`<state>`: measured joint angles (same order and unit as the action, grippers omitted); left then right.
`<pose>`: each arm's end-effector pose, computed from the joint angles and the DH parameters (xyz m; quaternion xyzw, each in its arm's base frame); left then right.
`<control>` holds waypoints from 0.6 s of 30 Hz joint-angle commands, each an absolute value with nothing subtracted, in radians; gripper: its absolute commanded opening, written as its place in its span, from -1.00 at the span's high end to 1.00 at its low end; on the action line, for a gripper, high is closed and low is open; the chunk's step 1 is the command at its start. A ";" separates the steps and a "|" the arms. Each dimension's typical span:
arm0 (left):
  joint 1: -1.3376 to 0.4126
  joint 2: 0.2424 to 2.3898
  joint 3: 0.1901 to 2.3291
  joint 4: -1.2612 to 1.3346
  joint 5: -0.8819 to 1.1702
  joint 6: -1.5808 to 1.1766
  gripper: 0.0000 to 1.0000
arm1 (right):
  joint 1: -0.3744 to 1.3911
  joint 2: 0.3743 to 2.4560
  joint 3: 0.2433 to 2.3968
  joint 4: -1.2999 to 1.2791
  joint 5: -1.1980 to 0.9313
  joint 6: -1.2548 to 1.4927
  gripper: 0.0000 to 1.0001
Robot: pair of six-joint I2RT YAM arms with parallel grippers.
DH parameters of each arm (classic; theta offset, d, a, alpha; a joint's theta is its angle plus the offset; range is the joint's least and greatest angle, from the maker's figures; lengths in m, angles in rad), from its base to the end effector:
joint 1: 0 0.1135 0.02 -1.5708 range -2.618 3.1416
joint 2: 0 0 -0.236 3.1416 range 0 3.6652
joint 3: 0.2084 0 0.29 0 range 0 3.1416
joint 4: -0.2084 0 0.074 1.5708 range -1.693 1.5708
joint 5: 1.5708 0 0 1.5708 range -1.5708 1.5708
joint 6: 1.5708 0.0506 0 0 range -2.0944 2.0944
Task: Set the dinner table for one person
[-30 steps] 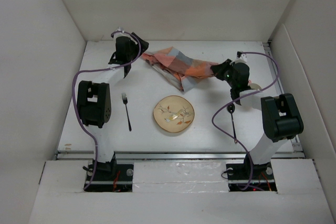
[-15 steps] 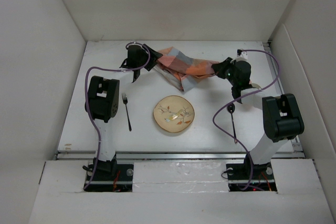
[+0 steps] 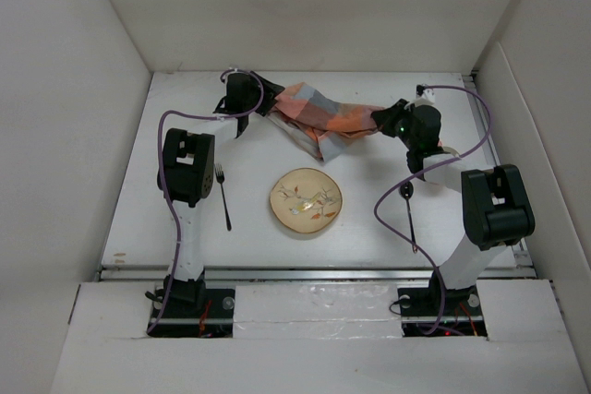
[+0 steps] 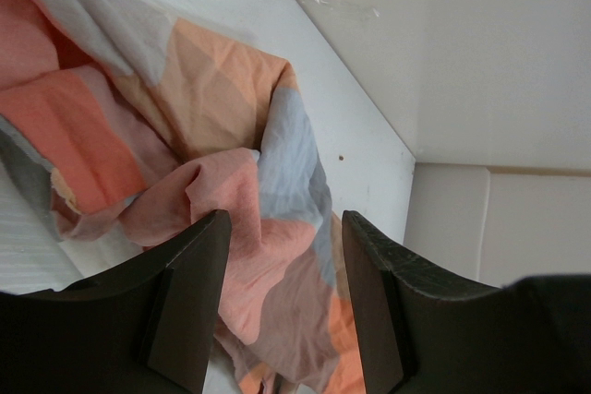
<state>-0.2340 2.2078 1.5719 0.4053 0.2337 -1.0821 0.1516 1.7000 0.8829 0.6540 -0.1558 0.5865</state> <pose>0.5267 -0.1376 0.1548 -0.2543 0.7393 -0.4495 0.4321 0.4048 0.0698 0.1616 0.1148 0.7530 0.2881 0.5804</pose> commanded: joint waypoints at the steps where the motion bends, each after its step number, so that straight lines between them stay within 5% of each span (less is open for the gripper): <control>1: -0.223 2.119 1.531 0.439 0.195 -1.046 0.01 | 0.149 1.675 0.945 0.687 -0.163 0.565 1.00; 18: -0.222 2.161 1.532 0.514 0.270 -1.061 -0.03 | 0.149 1.683 0.954 0.684 -0.166 0.566 1.00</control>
<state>-0.2157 2.1742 1.4754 0.4404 0.2291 -1.0462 0.1516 1.7000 0.9195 0.6384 -0.1650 0.5823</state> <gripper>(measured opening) 0.521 0.023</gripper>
